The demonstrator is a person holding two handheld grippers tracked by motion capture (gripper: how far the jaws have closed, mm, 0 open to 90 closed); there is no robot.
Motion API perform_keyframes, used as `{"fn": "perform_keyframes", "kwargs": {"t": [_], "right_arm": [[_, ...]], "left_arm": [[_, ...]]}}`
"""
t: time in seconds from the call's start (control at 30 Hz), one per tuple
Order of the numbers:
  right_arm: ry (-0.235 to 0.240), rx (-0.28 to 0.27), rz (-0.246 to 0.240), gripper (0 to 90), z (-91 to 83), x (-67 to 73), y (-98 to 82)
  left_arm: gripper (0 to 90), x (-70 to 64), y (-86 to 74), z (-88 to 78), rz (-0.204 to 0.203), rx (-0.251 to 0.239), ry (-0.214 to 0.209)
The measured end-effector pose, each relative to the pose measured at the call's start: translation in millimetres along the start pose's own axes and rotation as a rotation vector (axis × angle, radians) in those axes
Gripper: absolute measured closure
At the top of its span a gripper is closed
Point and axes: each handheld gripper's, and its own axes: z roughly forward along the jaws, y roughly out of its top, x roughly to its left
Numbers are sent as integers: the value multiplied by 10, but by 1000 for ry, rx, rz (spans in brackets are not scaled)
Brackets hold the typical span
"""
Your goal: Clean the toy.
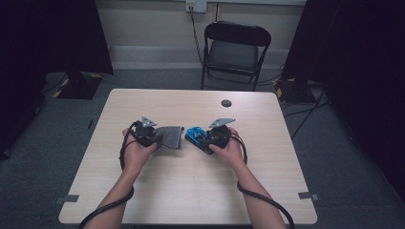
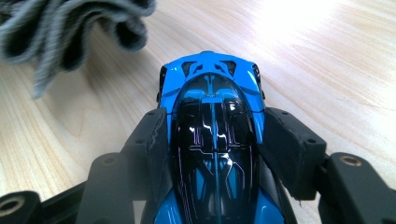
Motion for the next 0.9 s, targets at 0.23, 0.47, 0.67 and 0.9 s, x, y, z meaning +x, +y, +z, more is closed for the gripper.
{"fn": "perform_keyframes", "kwargs": {"t": [0.23,0.47,0.67,0.9], "right_arm": [[-1,5,0,414,3,0,9],[-3,8,1,414,5,2,14],[-3,13,2,414,5,3,21],[-2,13,1,414,5,2,20]], "left_arm": [[744,-169,-74,-97,48,-19,-60],[744,-415,-112,-175,108,-40,-112],[743,-564,-176,-159,134,-34,-153],[744,-719,-174,-132,161,-30,-189]]}}
